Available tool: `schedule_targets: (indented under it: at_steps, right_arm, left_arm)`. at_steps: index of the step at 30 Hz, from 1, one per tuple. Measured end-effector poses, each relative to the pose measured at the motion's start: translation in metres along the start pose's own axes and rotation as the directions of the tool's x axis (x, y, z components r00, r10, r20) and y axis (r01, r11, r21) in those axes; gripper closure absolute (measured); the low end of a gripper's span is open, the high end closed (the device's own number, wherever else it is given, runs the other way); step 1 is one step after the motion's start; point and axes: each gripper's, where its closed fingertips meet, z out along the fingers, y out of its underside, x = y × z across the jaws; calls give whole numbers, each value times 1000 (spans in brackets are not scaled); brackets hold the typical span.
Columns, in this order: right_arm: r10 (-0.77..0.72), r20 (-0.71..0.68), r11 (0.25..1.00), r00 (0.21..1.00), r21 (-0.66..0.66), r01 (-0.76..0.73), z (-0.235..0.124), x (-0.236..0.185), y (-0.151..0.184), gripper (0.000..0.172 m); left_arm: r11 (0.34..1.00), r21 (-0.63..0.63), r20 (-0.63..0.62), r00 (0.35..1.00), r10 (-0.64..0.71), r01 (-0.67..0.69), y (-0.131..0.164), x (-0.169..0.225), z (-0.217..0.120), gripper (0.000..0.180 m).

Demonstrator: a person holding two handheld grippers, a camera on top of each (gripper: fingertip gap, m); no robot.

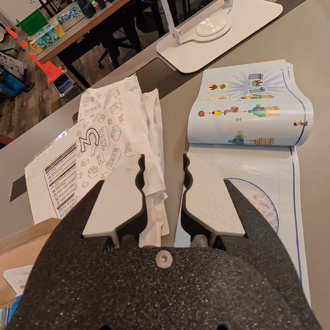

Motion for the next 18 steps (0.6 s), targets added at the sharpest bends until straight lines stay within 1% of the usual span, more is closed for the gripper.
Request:
schedule_targets:
  at_steps: [4, 8, 11, 13, 18]
  right_arm:
    - [129, 27, 981, 991, -148, -124, 58, 54, 1, 142]
    - [239, 20, 920, 971, -323, -220, 109, 88, 9, 141]
    - [273, 2, 863, 962, -443, -244, 141, 103, 17, 142]
    - [257, -17, 834, 966, -501, -231, 161, 110, 20, 142]
    - [270, -67, 790, 960, -555, -261, 205, 109, 21, 141]
  left_arm:
    - [999, -21, 27, 999, 43, -42, 3, -1, 1, 139]
    - [997, -37, 43, 997, 63, -61, 5, -2, 2, 139]
    - [996, -47, 54, 995, 84, -82, 6, -3, 2, 139]
    - [995, -54, 57, 994, 92, -89, 7, -3, 3, 139]
    - [989, -70, 43, 991, 130, -127, 7, 8, 8, 139]
